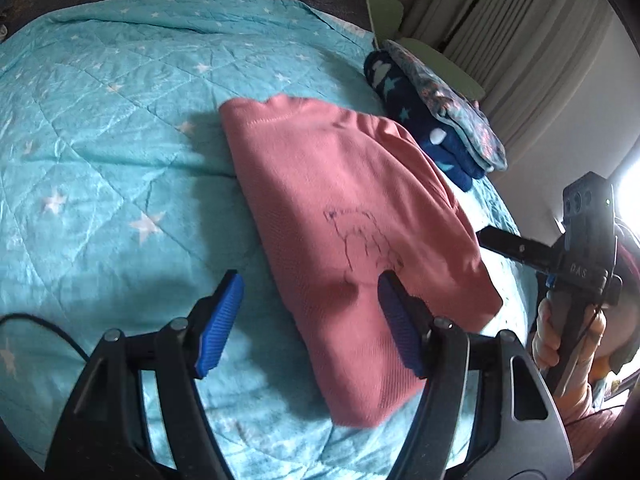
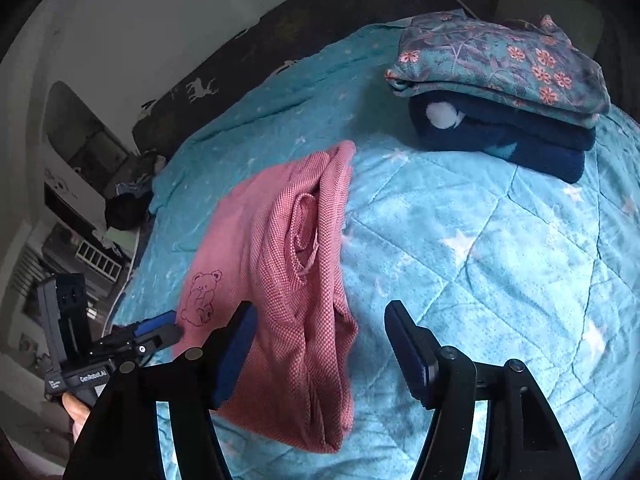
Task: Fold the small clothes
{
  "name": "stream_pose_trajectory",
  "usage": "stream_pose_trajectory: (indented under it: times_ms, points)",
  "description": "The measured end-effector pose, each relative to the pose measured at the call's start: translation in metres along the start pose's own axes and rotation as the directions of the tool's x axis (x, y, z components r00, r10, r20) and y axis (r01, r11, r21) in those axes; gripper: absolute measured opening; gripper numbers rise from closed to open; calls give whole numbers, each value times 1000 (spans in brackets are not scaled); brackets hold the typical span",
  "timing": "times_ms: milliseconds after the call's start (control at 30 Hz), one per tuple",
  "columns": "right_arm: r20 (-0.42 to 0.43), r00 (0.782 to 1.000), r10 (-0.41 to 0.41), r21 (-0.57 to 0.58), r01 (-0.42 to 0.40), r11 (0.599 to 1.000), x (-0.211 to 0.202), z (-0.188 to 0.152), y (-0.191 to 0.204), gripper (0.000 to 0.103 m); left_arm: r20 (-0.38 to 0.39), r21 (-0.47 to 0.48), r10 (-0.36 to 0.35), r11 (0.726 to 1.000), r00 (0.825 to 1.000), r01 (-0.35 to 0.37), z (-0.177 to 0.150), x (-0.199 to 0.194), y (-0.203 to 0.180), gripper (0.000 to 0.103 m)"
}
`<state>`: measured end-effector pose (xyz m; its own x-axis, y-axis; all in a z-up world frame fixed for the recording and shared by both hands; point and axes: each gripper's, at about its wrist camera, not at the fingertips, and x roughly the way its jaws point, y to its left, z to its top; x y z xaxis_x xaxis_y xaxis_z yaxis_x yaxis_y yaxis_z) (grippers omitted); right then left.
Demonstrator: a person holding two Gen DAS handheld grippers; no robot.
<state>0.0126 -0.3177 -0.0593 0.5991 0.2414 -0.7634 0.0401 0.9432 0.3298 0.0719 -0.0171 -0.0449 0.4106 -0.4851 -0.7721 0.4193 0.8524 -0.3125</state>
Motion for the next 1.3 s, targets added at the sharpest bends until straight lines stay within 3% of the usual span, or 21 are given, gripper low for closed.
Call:
stream_pose_trajectory:
  times_ms: [233,433,733,1167,1267,1300]
  points:
    - [-60,998,-7,-85,1,996,30,16,16,73,-31,13,27,1000,999,-27,20,28,-5,70]
    - [-116,992,51,-21,-53,998,60,30,0,74,-63,-8,4,1000,998,-4,20,49,1,71]
    - [-150,957,249,127,-231,965,74,50,-36,75,-79,-14,-41,999,996,40,33,59,9,77]
    - [-163,953,255,110,-239,965,90,77,-28,73,-70,-30,-64,998,996,62,48,70,18,76]
    - [-75,985,157,79,-151,985,61,74,-34,68,-59,-21,-58,998,997,56,46,68,17,76]
    - [-36,993,109,60,-107,992,47,73,-33,57,-58,-22,-56,998,997,55,45,68,17,77]
